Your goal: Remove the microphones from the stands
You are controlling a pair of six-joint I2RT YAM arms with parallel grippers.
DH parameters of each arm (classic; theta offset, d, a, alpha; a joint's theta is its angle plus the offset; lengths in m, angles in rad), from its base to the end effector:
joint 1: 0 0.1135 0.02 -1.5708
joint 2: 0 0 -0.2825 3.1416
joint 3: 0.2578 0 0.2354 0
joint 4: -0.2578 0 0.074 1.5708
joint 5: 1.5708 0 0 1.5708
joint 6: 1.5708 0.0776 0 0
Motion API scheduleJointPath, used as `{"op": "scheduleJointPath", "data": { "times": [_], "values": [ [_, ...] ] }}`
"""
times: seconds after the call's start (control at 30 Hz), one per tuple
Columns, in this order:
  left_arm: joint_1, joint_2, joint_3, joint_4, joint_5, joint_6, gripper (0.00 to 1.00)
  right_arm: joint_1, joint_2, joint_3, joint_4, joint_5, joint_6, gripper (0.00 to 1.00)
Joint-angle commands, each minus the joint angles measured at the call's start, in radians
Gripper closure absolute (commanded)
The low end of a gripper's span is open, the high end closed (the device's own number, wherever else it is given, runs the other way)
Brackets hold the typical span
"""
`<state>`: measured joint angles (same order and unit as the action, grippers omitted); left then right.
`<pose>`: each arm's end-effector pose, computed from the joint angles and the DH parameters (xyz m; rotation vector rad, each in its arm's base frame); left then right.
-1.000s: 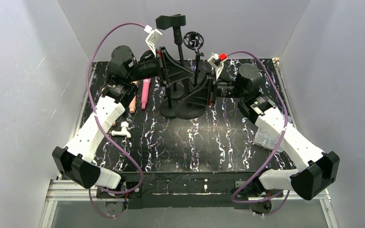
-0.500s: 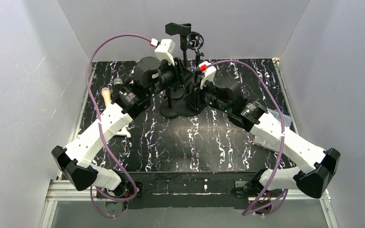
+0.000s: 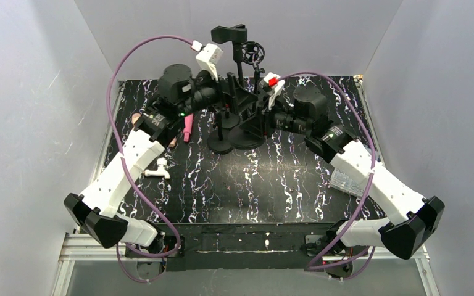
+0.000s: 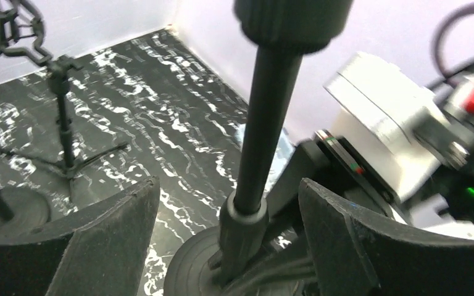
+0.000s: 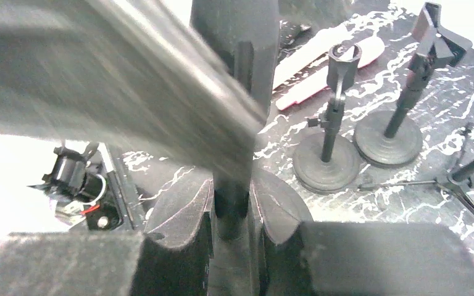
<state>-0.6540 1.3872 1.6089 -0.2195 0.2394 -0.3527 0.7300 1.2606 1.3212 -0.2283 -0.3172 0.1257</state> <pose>0.2481 -0.2133 0.5002 0.4423 1.5943 -0.9672 0.2096 0.2201 0.4316 -0.7682 1.6468 0.8934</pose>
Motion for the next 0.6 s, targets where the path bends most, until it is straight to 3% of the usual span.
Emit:
{"op": "scheduleJointPath", "data": {
  "times": [0.0,0.1,0.3,0.47,0.57],
  "values": [
    [0.116,-0.081,-0.037,0.206,0.503,-0.086,0.18,-0.077,-0.048,0.039,0.164,-0.278,0.046,0.99],
    [0.148,-0.067,-0.024,0.268,0.661,-0.123,0.19,-0.11,-0.047,0.022,0.23,-0.398,0.098,0.99],
    [0.169,-0.029,0.009,0.284,0.795,-0.158,0.26,-0.132,-0.039,-0.004,0.373,-0.556,0.214,0.99],
    [0.171,-0.004,0.031,0.285,0.824,-0.177,0.37,-0.132,-0.024,0.004,0.374,-0.586,0.225,0.99],
    [0.171,0.001,0.038,0.287,0.815,-0.183,0.51,-0.132,-0.016,0.013,0.334,-0.554,0.204,0.99]
  ]
}}
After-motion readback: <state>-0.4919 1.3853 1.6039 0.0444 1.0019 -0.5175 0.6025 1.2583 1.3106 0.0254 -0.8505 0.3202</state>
